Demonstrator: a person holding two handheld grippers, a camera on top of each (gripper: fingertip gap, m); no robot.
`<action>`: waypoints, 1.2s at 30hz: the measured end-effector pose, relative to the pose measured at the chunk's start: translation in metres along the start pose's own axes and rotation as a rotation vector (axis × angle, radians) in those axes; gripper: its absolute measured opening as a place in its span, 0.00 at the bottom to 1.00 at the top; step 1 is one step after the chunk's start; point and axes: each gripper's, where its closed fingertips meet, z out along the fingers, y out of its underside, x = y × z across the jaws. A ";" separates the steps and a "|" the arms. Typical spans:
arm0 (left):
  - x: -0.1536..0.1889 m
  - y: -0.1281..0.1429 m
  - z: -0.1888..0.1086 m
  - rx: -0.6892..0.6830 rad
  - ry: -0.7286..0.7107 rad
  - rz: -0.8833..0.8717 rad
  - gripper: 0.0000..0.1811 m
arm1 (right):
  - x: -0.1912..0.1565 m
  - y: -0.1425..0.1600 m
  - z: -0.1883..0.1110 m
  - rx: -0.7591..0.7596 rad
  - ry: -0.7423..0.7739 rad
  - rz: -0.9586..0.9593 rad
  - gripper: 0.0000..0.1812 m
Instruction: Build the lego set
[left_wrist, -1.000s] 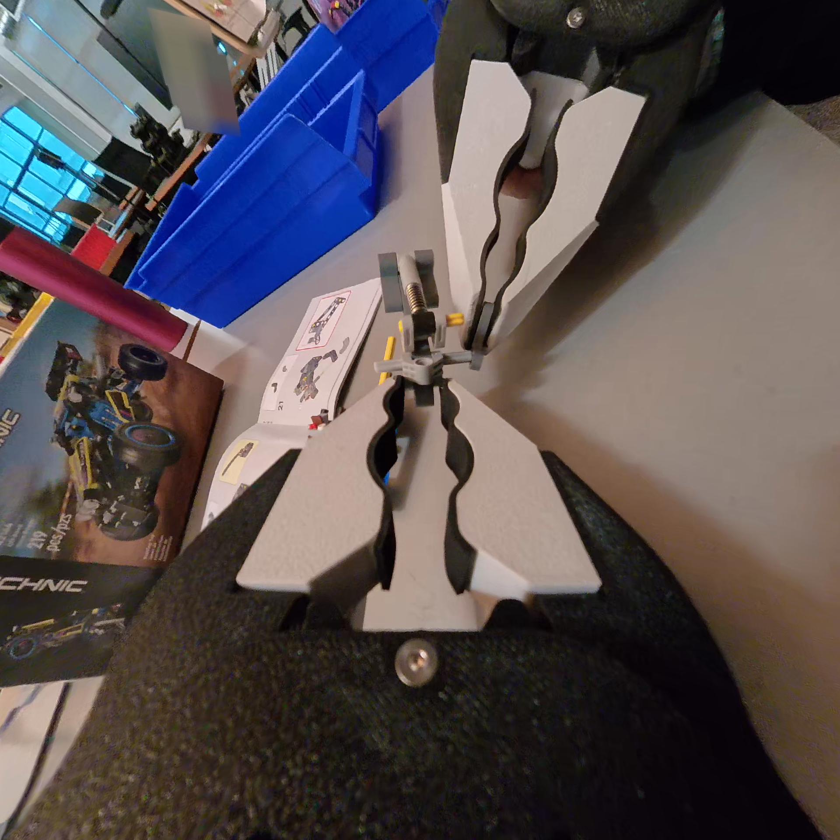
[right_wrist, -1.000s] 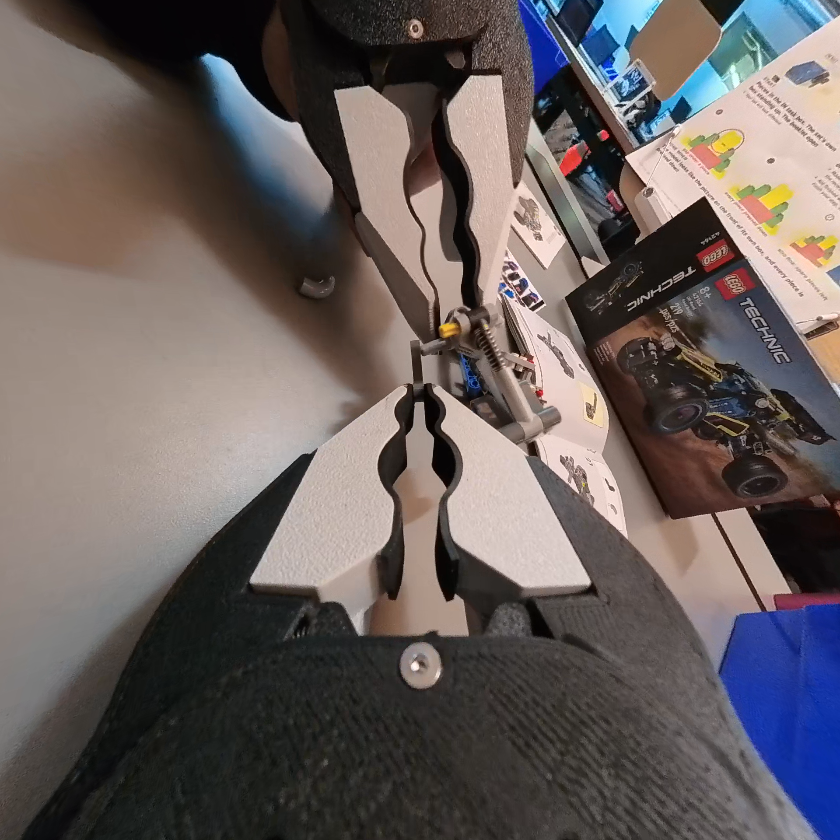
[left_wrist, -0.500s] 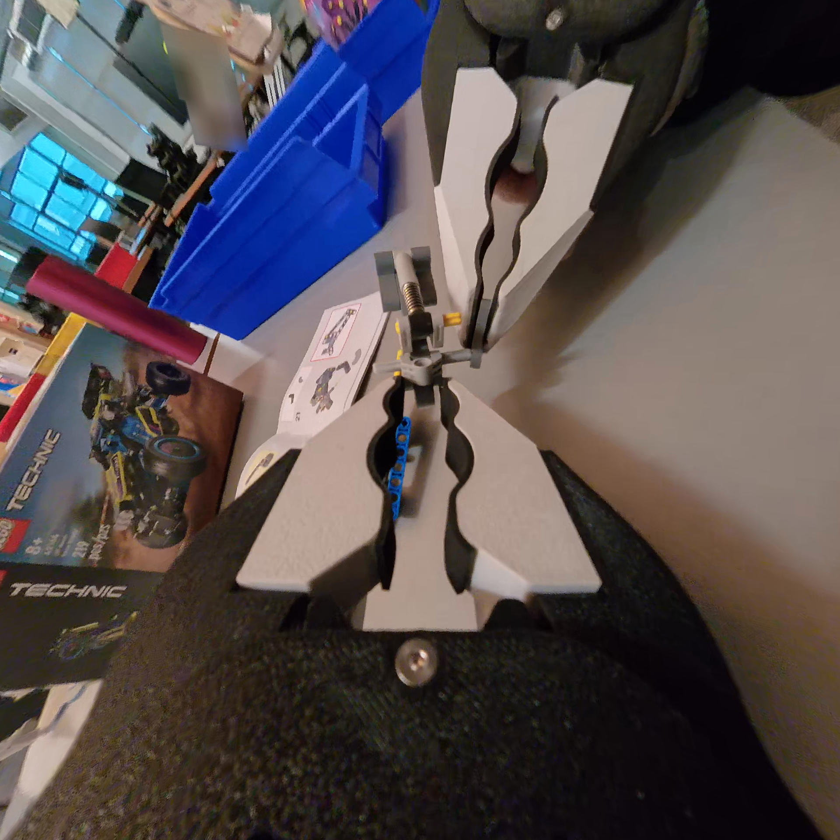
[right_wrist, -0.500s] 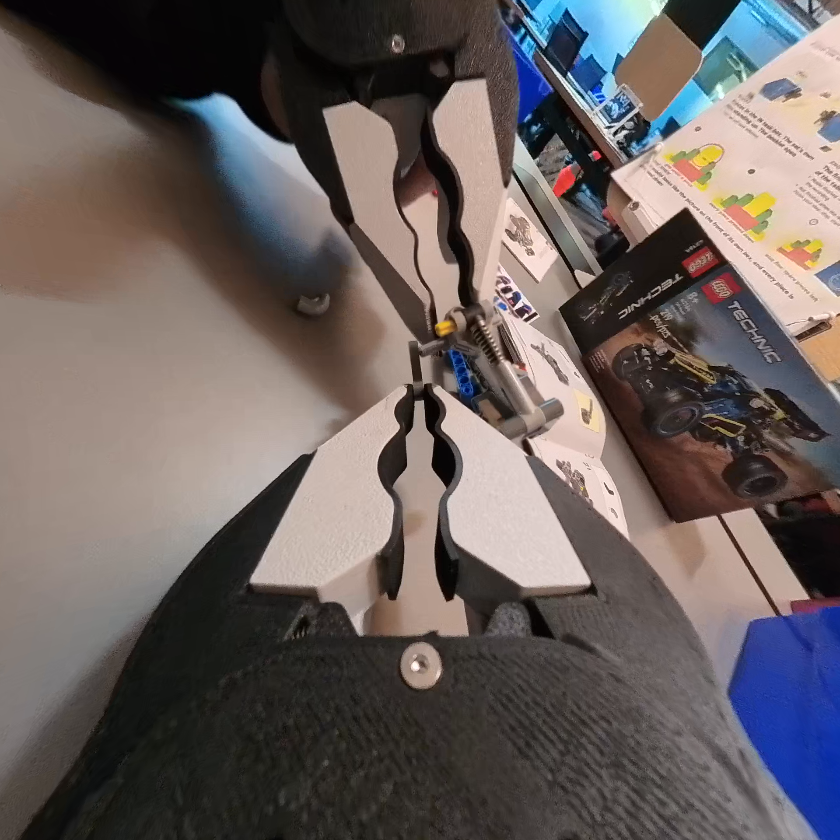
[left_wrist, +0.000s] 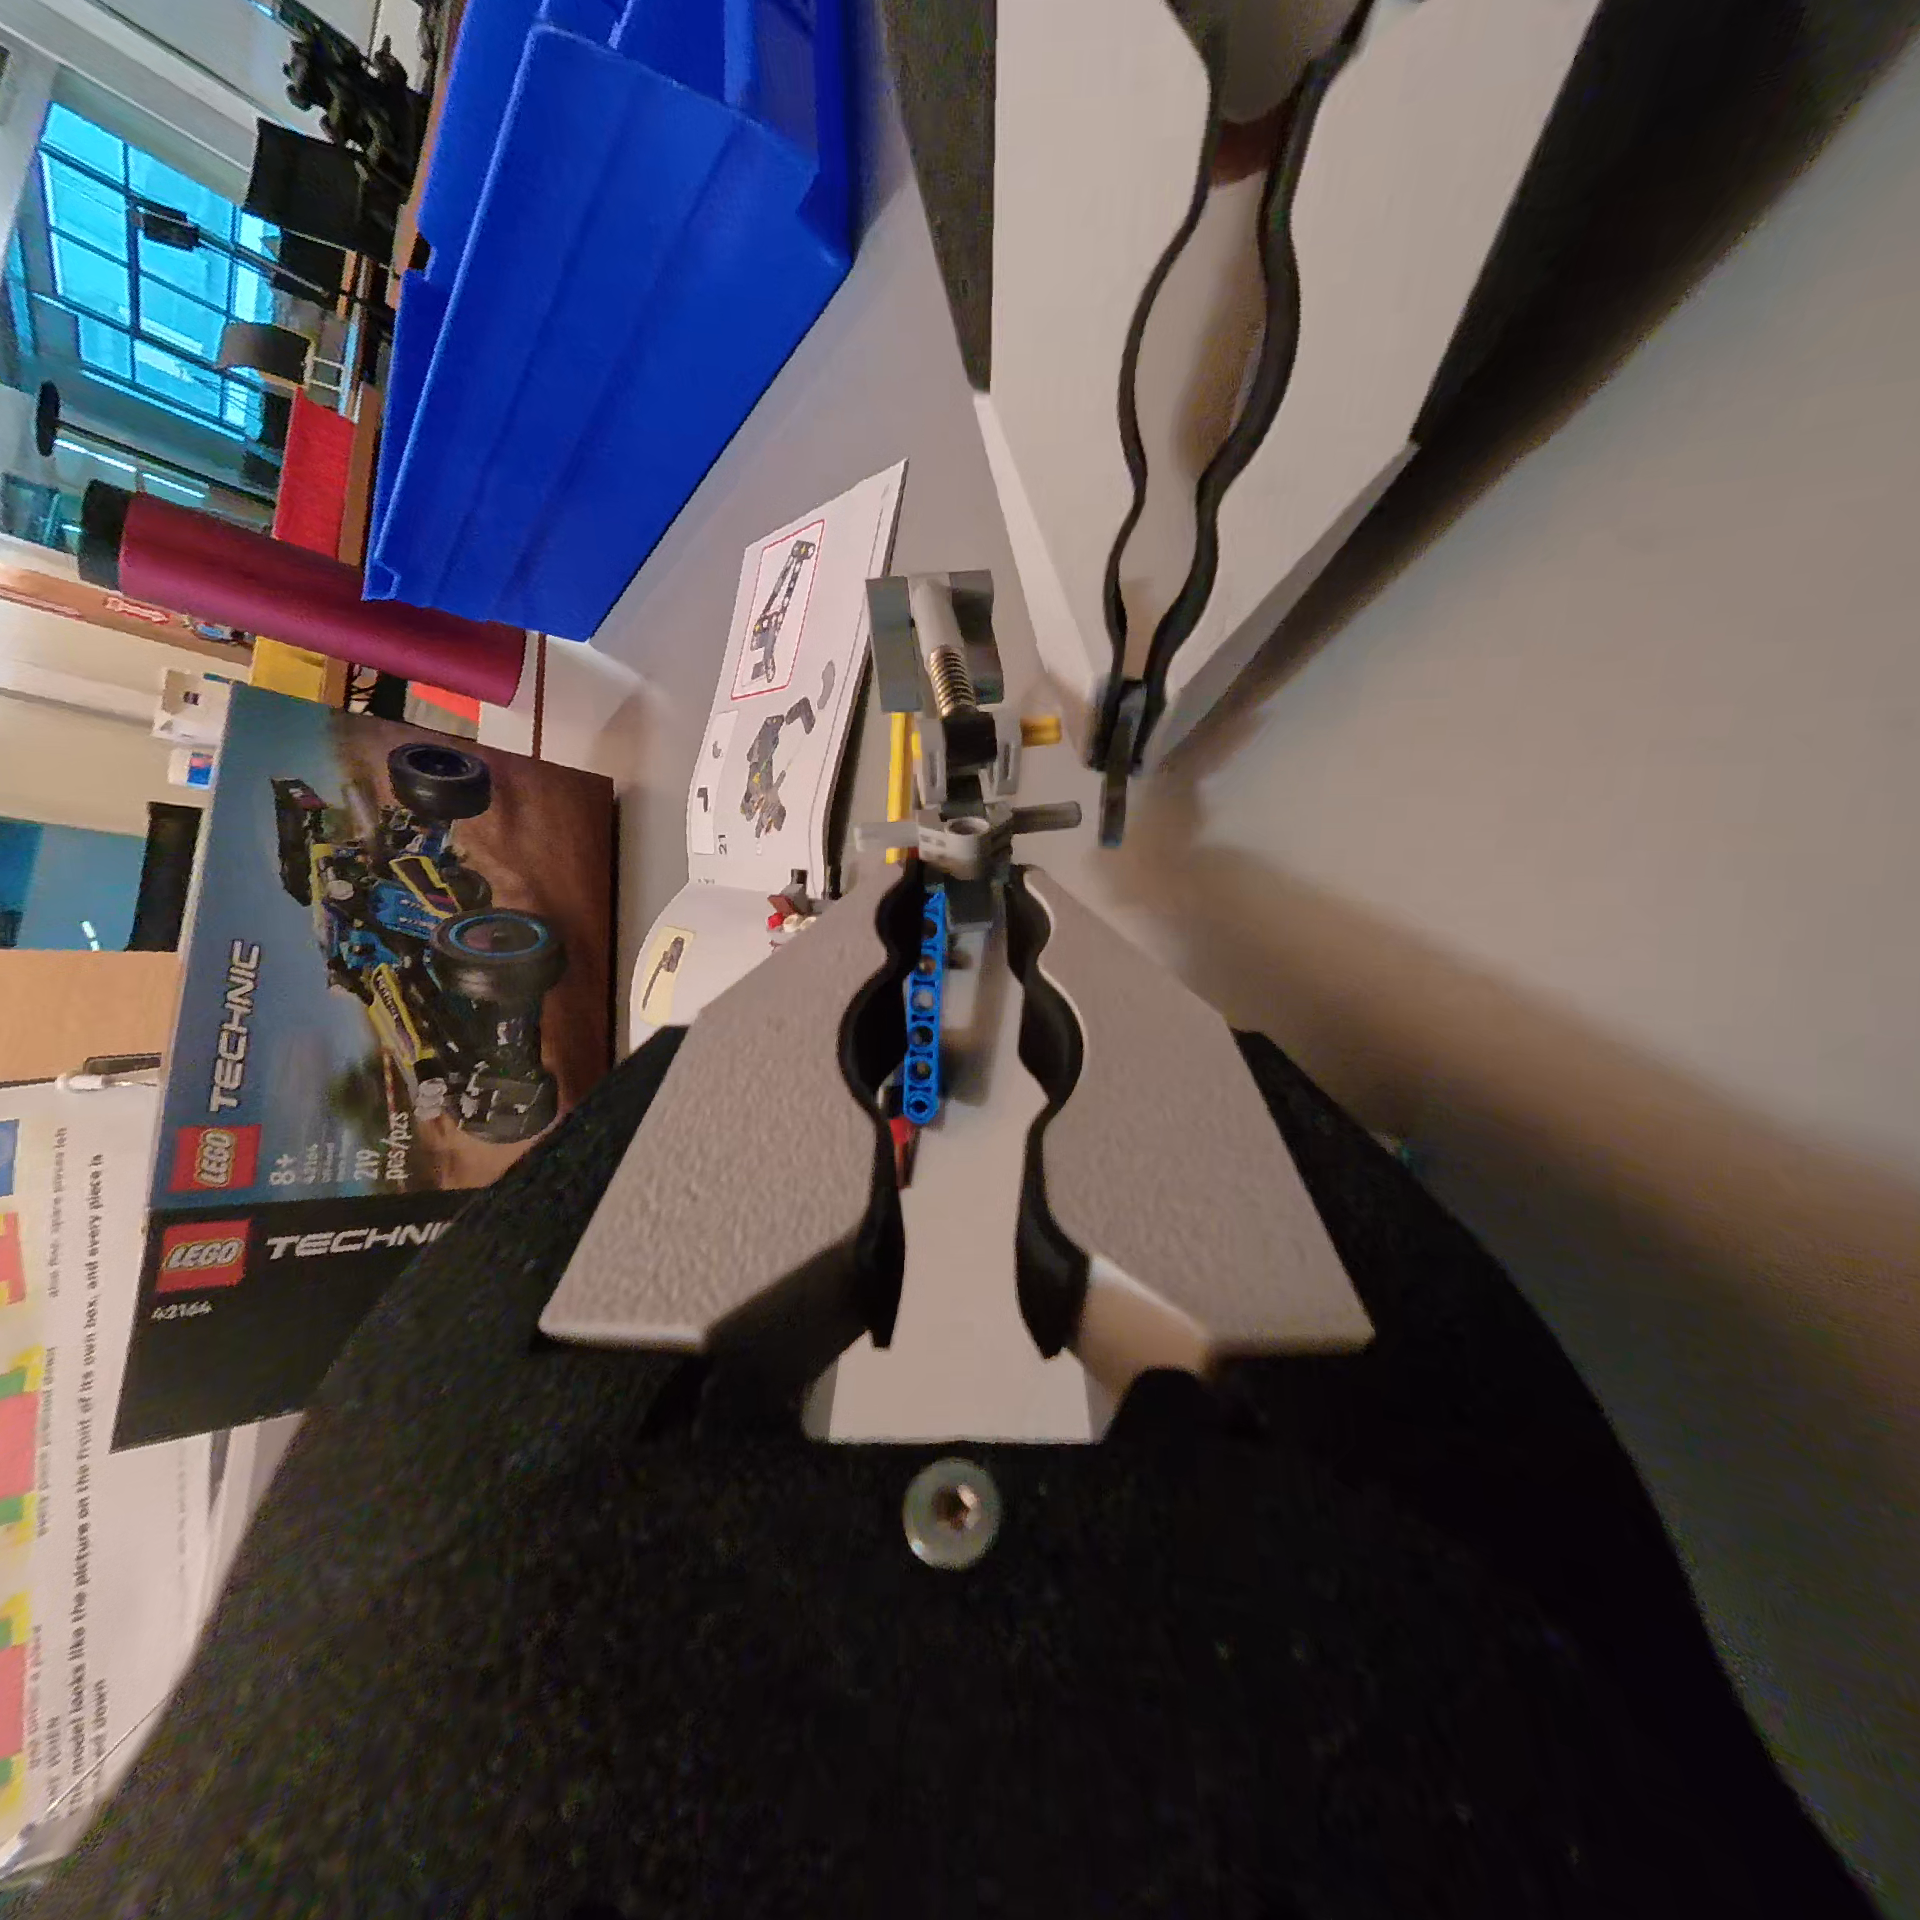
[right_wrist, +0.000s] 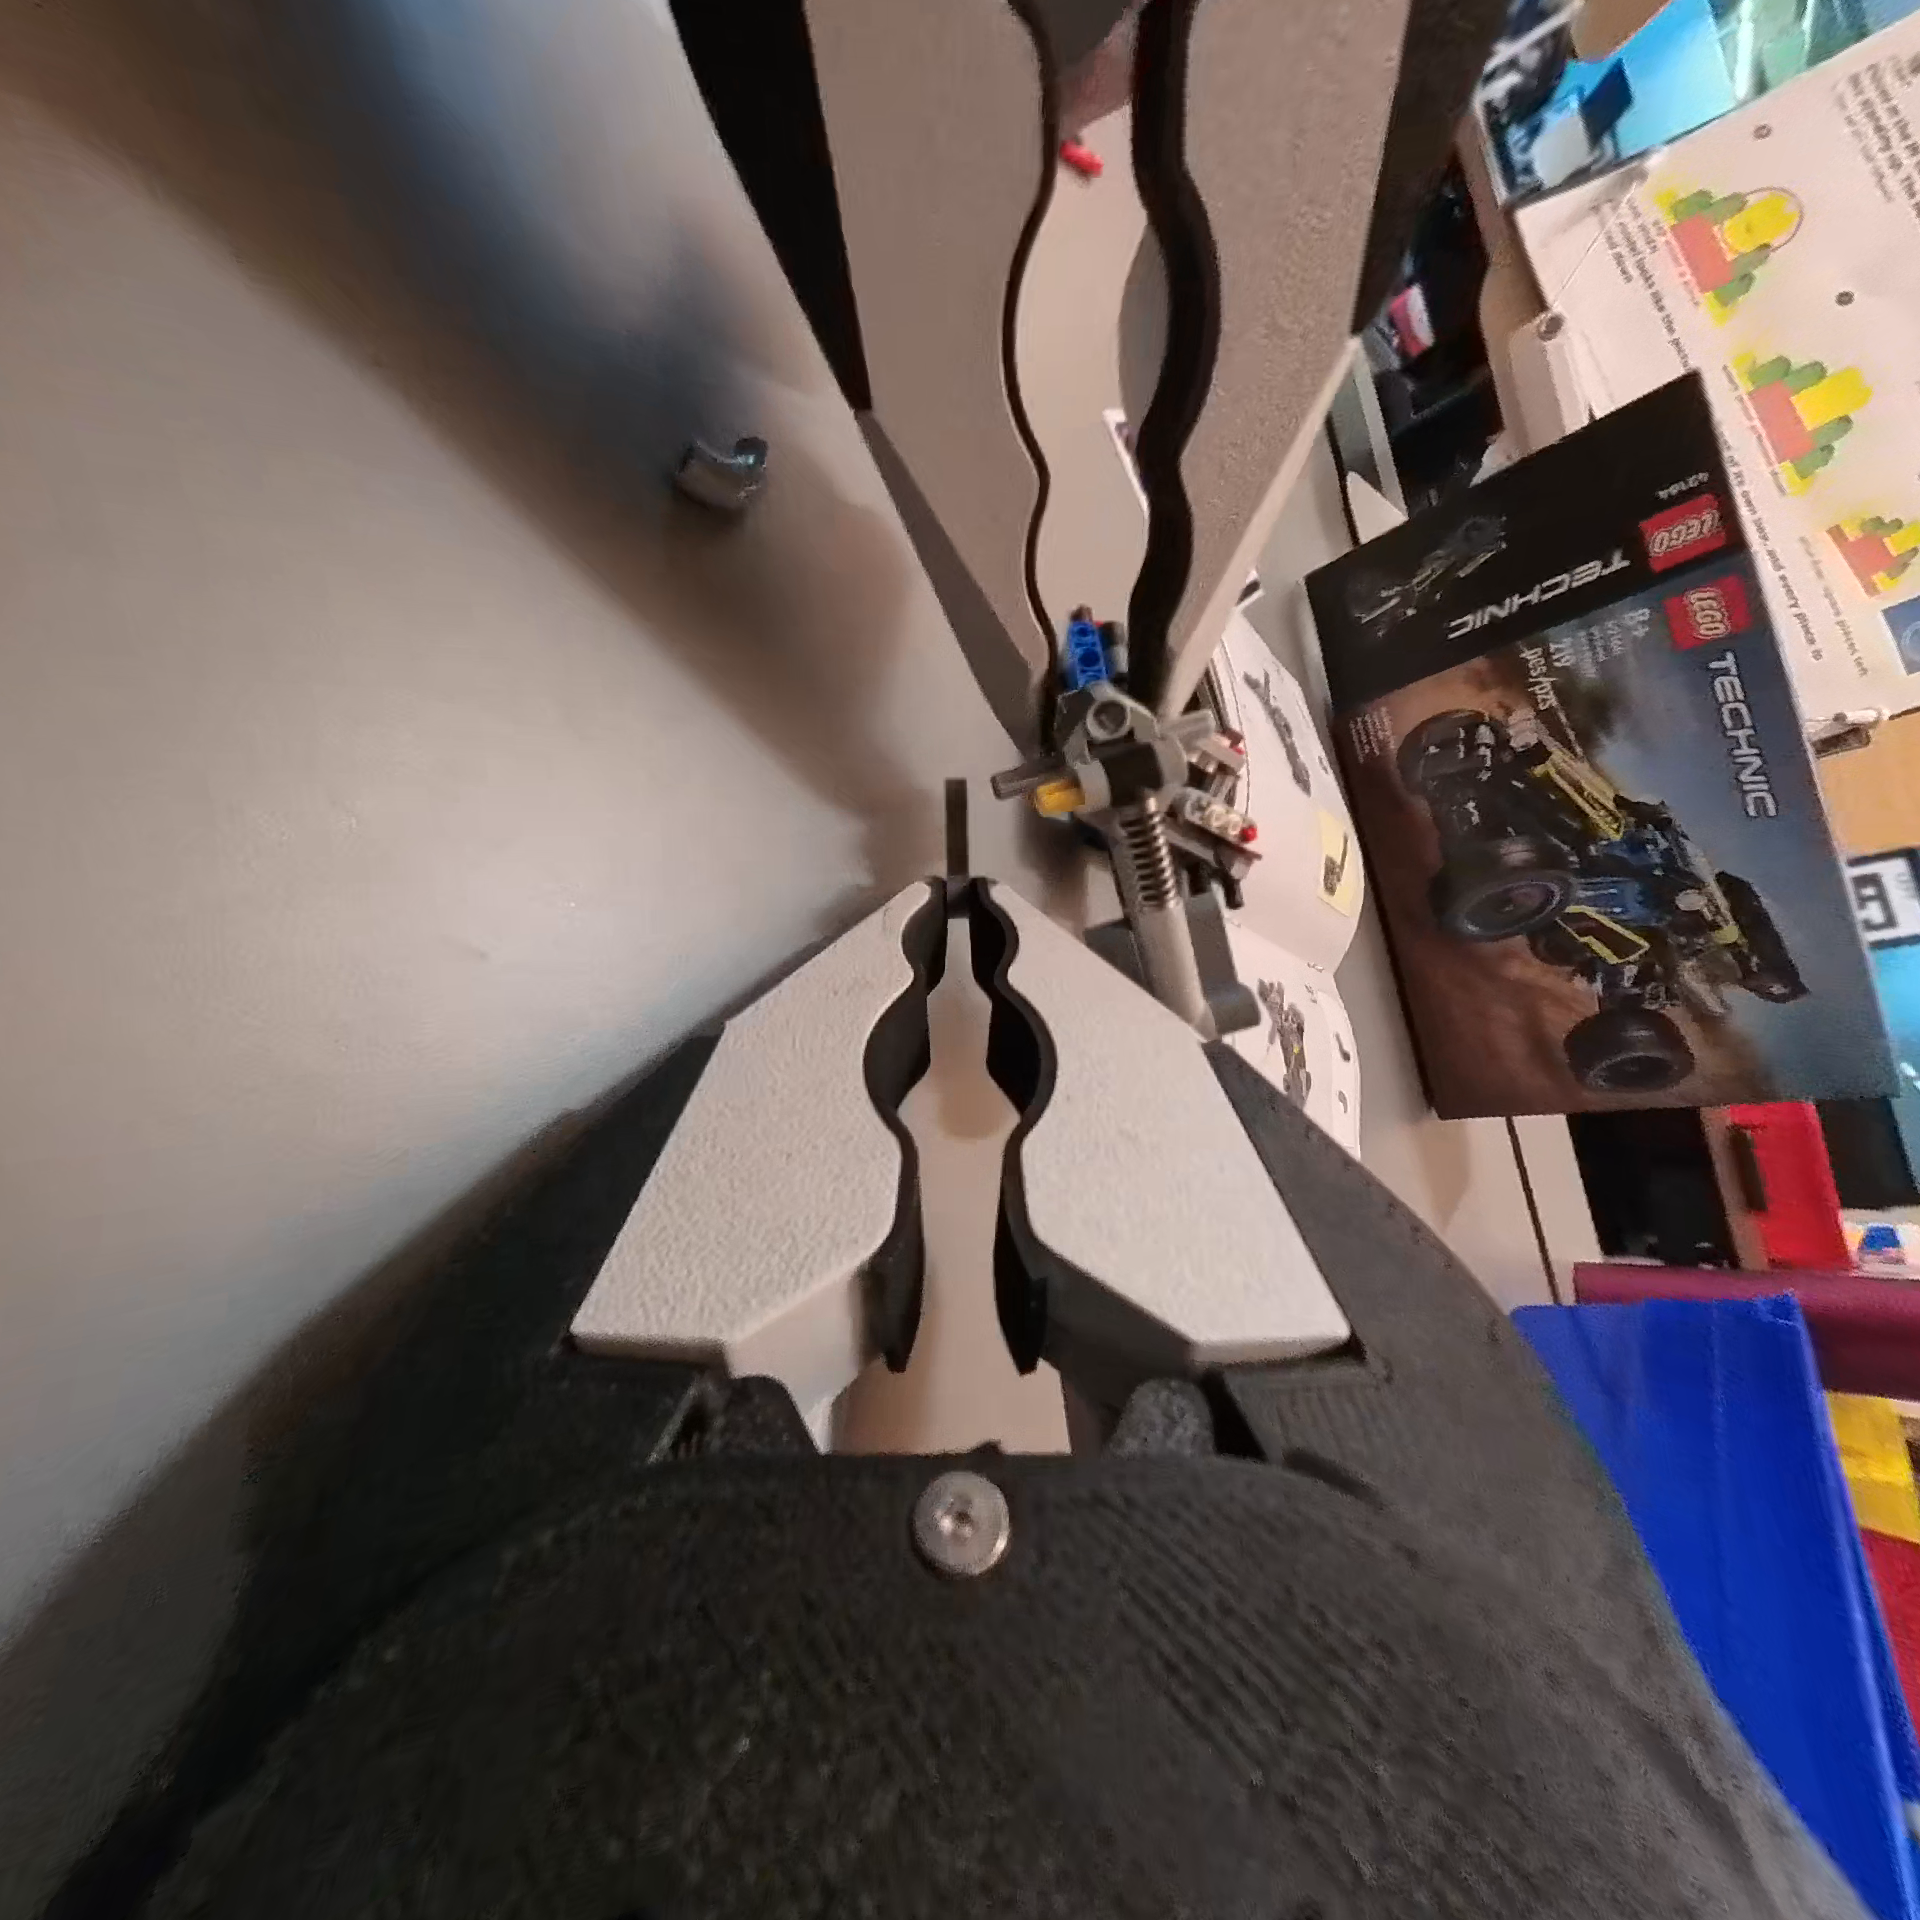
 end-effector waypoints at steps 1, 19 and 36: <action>0.001 0.000 0.001 -0.004 0.002 0.006 0.07 | 0.001 0.001 0.000 -0.012 0.011 -0.017 0.01; 0.003 0.007 0.008 -0.125 -0.040 0.070 0.07 | 0.003 0.005 0.001 -0.060 0.047 -0.058 0.01; 0.006 0.009 0.010 -0.258 -0.087 0.123 0.07 | 0.002 0.008 0.003 -0.128 0.065 -0.113 0.02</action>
